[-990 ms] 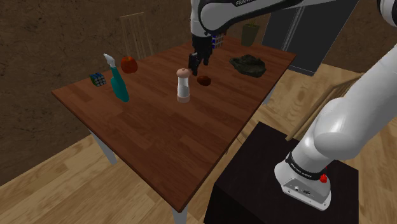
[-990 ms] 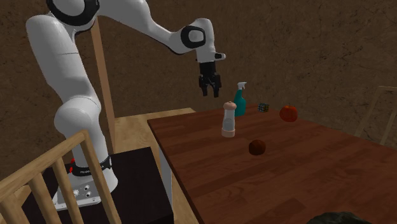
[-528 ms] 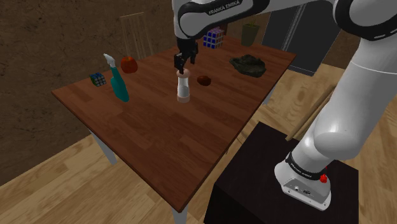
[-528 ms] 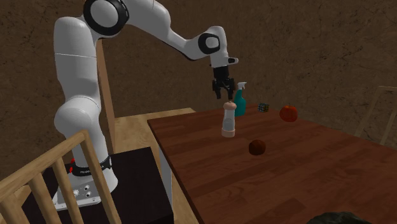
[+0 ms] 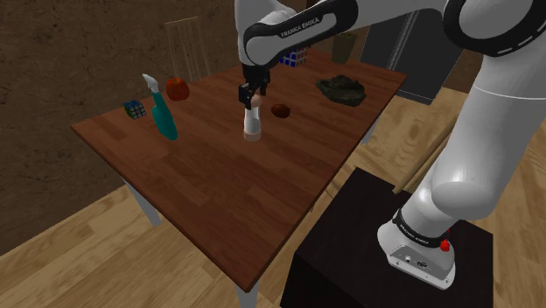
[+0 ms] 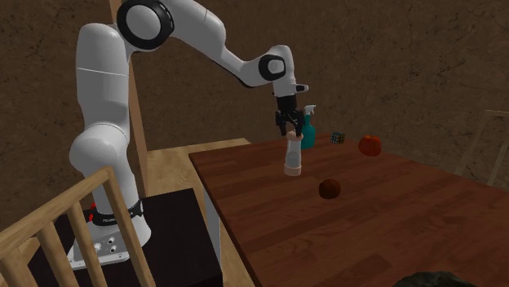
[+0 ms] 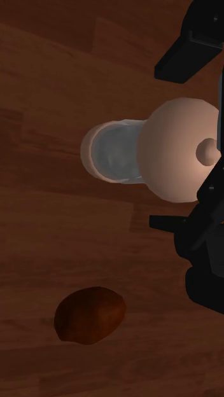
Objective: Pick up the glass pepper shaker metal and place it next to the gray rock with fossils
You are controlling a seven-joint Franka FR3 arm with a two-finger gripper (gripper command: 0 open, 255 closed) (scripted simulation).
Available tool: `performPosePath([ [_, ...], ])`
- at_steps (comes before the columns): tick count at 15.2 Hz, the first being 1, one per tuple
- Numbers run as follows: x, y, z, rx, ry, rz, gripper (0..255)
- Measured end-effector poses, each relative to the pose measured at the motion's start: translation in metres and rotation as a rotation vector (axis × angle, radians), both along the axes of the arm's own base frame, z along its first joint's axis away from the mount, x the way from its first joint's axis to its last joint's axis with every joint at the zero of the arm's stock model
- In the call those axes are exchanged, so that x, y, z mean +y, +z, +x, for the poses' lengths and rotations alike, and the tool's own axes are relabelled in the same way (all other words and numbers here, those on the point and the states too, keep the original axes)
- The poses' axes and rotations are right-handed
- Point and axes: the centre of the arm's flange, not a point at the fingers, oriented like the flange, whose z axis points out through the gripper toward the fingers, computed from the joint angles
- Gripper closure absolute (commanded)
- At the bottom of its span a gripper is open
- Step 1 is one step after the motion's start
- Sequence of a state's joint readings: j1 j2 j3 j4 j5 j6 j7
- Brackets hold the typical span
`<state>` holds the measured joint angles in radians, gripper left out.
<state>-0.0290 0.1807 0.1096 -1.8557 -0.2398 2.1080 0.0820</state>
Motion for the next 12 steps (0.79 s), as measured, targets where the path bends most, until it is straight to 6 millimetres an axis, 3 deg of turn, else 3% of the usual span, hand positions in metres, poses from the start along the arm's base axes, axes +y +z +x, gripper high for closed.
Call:
performPosePath([
  [6,-0.0006,-0.0033,-0.0003,-0.001,0.000,0.000,0],
  [7,-0.0006,-0.0033,-0.0003,-0.001,0.000,0.000,255],
  [12,-0.0008,-0.0032,-0.0003,-0.001,0.000,0.000,255],
])
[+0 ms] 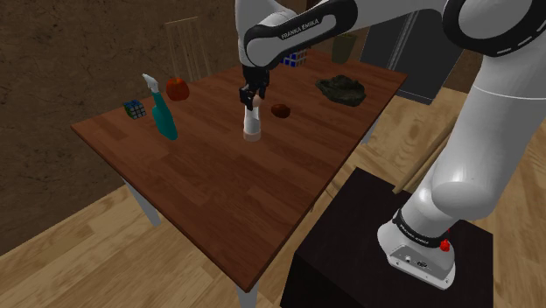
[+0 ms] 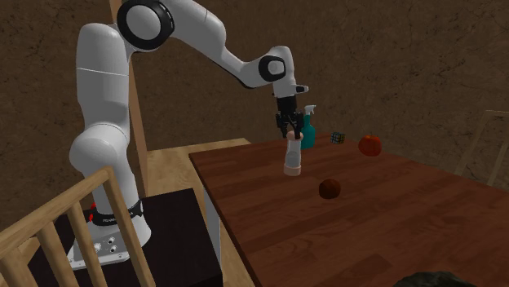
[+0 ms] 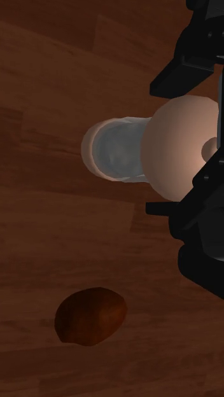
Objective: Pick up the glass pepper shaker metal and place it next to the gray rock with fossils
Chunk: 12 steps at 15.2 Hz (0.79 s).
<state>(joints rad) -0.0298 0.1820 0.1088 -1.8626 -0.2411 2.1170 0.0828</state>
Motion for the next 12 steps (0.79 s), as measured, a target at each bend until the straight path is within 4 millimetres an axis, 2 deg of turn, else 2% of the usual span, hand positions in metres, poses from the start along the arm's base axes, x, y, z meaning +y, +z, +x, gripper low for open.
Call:
performPosePath([
  [6,0.000,0.003,0.000,0.000,0.000,0.000,255],
  [12,0.001,0.032,0.001,0.000,0.000,0.000,255],
])
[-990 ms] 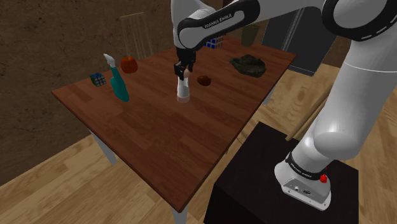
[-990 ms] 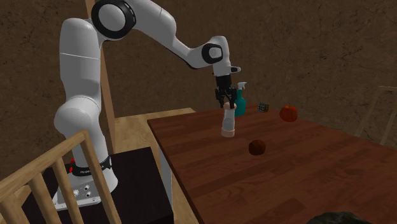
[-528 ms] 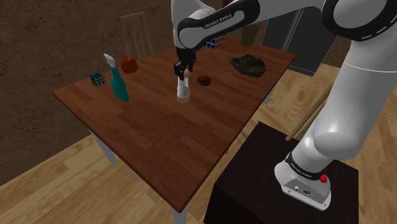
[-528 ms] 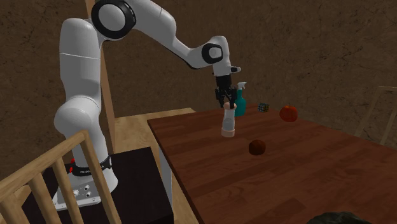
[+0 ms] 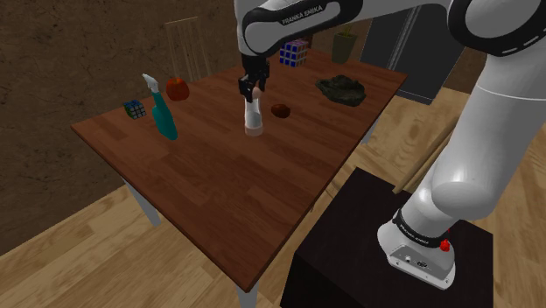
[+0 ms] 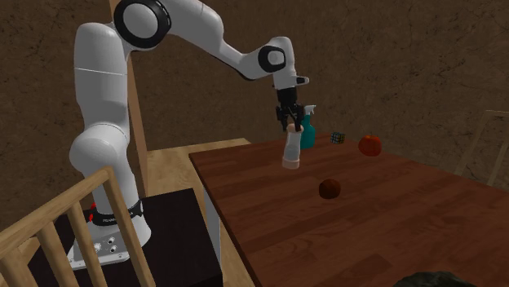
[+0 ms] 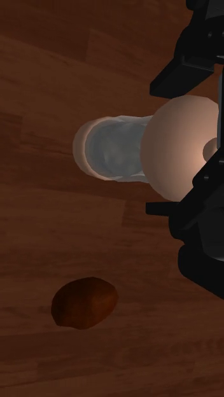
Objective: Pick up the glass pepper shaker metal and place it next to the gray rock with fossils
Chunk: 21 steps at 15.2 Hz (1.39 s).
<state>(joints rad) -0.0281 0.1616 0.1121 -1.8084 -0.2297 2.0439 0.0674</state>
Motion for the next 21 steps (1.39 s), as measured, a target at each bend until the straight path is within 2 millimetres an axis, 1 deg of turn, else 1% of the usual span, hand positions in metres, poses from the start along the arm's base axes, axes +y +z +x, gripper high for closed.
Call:
performPosePath([
  [21,-0.001,0.111,0.000,0.000,0.000,0.000,255],
])
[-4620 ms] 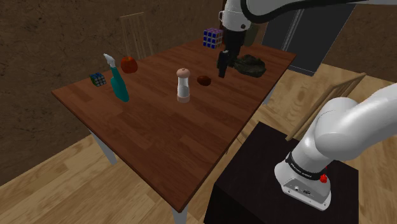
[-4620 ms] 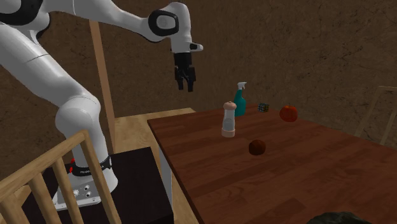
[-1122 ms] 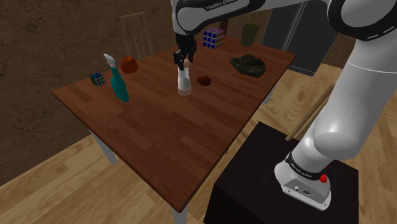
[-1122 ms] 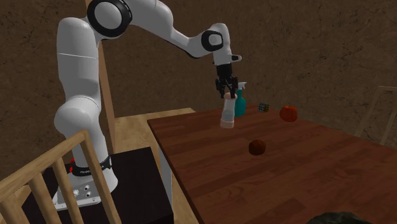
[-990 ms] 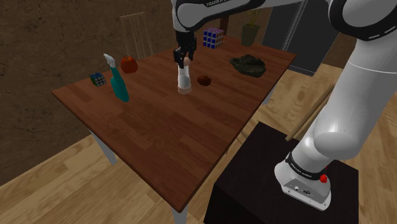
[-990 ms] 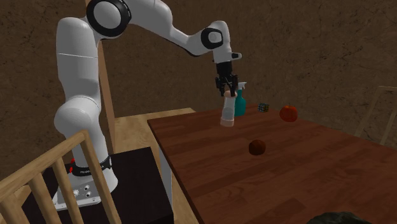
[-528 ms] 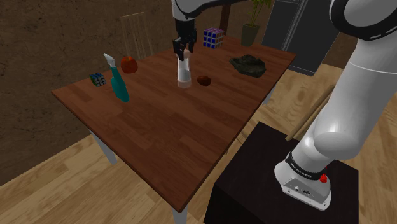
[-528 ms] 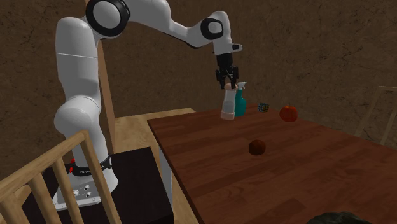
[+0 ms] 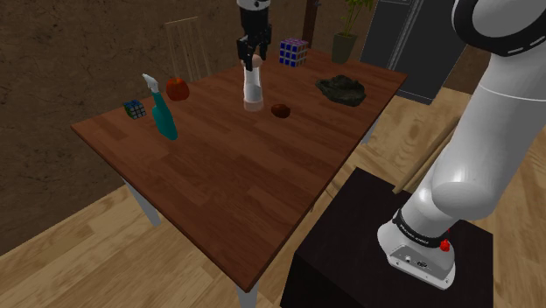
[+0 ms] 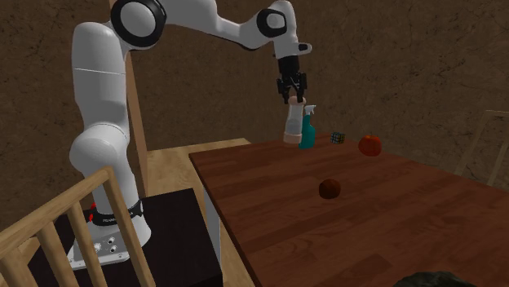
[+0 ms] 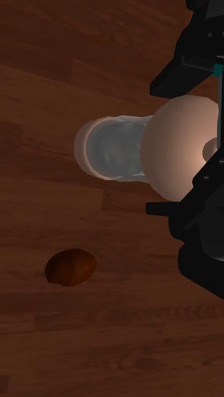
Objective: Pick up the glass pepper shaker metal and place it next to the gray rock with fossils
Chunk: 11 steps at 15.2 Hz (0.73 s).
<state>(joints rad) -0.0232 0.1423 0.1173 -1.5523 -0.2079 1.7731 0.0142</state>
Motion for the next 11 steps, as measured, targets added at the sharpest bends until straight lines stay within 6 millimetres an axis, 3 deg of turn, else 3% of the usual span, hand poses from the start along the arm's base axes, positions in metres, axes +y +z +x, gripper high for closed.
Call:
performPosePath([
  [11,0.000,0.057,0.000,0.000,0.000,0.000,255],
])
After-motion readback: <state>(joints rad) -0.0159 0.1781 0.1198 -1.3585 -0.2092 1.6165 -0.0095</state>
